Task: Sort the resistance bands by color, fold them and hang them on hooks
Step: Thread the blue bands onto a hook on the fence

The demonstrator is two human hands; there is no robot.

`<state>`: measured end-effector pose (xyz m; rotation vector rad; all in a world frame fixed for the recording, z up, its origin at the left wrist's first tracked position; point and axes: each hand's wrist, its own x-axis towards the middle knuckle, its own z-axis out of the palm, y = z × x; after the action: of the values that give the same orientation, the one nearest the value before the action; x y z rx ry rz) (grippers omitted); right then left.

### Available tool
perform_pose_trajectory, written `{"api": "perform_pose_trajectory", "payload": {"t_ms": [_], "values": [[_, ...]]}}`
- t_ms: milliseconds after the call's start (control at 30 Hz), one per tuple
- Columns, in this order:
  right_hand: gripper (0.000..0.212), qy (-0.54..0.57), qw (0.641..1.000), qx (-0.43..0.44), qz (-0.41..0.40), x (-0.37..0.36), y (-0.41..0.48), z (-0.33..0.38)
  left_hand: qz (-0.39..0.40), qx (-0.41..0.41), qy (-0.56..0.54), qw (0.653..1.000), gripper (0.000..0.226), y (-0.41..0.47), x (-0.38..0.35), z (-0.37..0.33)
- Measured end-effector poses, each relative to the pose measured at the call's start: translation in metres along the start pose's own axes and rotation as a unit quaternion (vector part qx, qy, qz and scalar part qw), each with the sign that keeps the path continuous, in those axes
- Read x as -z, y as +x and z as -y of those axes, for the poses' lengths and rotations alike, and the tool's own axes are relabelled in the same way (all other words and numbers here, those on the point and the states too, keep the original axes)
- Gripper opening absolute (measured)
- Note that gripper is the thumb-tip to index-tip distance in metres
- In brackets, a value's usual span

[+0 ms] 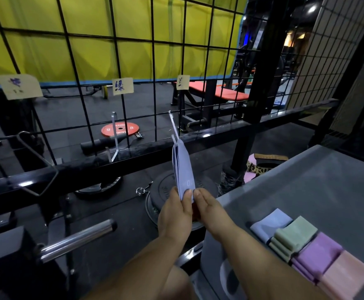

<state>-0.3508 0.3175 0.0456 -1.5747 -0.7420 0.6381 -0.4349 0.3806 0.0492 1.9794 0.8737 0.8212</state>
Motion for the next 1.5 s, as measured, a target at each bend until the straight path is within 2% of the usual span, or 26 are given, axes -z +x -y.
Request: {"api": "perform_pose_trajectory", "payload": {"t_ms": [67, 167, 400, 500, 667, 800, 867, 967, 1067, 1200, 1333, 1500], "values": [[0.028, 0.007, 1.0, 0.001, 0.006, 0.0, -0.002, -0.001, 0.007, 0.008, -0.004, 1.0, 0.027, -0.001, 0.0, 0.005], [0.023, 0.005, 1.0, 0.006, 0.006, 0.0, -0.002, 0.0, 0.019, 0.019, 0.017, 1.0, 0.039, 0.0, -0.001, 0.014], [0.025, -0.026, 1.0, -0.003, -0.007, 0.0, 0.004, 0.0, 0.012, 0.033, 0.047, 0.998, 0.042, 0.003, -0.003, 0.014], [0.031, -0.038, 0.999, -0.008, -0.017, 0.001, 0.007, -0.001, 0.011, 0.041, 0.033, 0.999, 0.042, 0.004, -0.003, 0.014], [0.028, -0.043, 0.998, -0.025, -0.029, 0.006, 0.01, -0.004, 0.021, 0.061, -0.031, 0.997, 0.05, 0.0, -0.009, 0.015], [0.028, -0.045, 0.996, -0.036, -0.07, 0.024, 0.007, -0.005, 0.053, 0.08, -0.051, 0.994, 0.064, -0.003, -0.019, 0.018], [0.027, -0.108, 0.988, -0.039, -0.102, 0.043, 0.007, -0.011, 0.081, 0.086, -0.036, 0.992, 0.054, -0.003, -0.027, 0.02], [0.019, -0.248, 0.956, -0.036, -0.149, 0.079, 0.004, -0.021, 0.126, 0.065, -0.028, 0.99, 0.046, -0.002, -0.045, 0.019], [0.016, -0.393, 0.907, -0.078, -0.132, 0.121, -0.001, -0.027, 0.186, 0.018, 0.009, 0.982, 0.038, 0.0, -0.073, 0.013], [0.02, -0.591, 0.783, -0.182, -0.071, 0.156, -0.008, -0.033, 0.265, -0.034, 0.073, 0.961, 0.023, 0.0, -0.113, 0.006], [0.023, -0.659, 0.719, -0.214, -0.053, 0.173, -0.015, -0.045, 0.321, -0.025, 0.1, 0.941, 0.024, -0.001, -0.141, 0.002], [0.034, -0.686, 0.693, -0.22, -0.041, 0.173, -0.012, -0.057, 0.354, -0.034, 0.128, 0.926, 0.028, 0.002, -0.166, 0.004]]}}
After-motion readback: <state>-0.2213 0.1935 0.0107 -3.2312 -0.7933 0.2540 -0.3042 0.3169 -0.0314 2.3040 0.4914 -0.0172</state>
